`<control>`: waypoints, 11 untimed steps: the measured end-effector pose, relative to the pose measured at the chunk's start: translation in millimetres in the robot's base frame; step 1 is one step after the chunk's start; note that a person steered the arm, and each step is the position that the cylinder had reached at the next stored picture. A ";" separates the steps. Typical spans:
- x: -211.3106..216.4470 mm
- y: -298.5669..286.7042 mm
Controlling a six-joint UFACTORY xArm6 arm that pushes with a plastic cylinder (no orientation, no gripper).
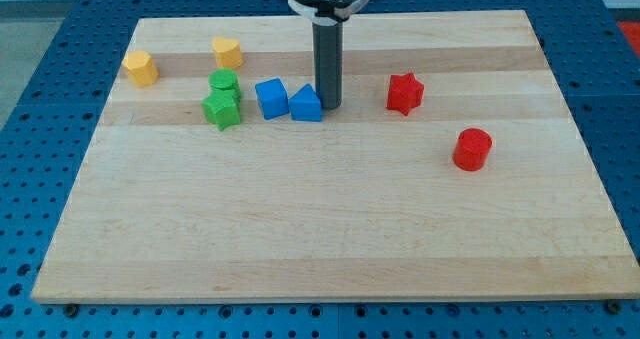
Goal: Push green circle closer to blue cube
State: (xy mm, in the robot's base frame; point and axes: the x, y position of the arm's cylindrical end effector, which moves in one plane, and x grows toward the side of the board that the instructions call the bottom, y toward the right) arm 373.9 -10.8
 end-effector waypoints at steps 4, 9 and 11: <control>-54.0 -1.7; -85.0 -123.4; -85.0 -169.9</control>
State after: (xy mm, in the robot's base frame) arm 288.9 -180.8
